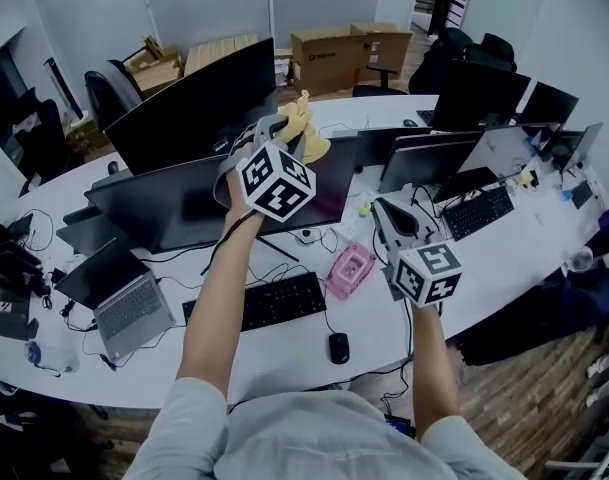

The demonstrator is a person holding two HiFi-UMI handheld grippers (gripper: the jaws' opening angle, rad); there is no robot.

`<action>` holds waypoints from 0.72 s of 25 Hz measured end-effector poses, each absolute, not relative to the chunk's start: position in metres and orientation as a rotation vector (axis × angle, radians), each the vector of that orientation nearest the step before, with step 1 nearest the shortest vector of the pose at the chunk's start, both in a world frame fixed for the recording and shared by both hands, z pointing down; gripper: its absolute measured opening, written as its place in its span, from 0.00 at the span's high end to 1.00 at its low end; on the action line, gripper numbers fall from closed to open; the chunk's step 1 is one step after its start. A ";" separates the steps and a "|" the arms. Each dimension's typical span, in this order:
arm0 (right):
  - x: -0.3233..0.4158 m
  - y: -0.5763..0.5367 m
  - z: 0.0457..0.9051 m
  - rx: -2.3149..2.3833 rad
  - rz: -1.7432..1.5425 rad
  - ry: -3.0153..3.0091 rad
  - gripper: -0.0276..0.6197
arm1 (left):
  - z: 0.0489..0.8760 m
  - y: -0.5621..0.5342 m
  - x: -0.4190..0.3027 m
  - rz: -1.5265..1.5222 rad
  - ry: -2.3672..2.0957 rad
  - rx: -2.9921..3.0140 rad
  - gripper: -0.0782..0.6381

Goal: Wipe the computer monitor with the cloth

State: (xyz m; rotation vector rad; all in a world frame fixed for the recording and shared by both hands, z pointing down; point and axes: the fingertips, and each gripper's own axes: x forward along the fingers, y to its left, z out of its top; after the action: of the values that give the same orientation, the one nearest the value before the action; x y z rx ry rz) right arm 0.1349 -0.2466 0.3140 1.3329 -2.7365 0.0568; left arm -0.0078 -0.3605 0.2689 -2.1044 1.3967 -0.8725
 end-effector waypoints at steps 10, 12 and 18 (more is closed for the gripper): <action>0.052 -0.239 0.308 1.269 0.014 -2.751 0.92 | 0.271 -0.344 -0.099 -0.887 1.446 -2.123 0.71; 0.034 -0.235 0.308 1.259 0.007 -2.753 0.92 | 0.273 -0.339 -0.120 -0.883 1.465 -2.125 0.71; -0.018 -0.223 0.308 1.231 -0.013 -2.759 0.92 | 0.274 -0.322 -0.180 -0.872 1.515 -2.112 0.71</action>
State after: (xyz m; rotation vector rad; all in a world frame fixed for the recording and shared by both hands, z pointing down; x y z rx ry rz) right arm -0.0180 -0.2235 0.3083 1.2310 -2.7587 -0.0134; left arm -0.1802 -0.3219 0.2740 -2.1123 1.5146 -0.8715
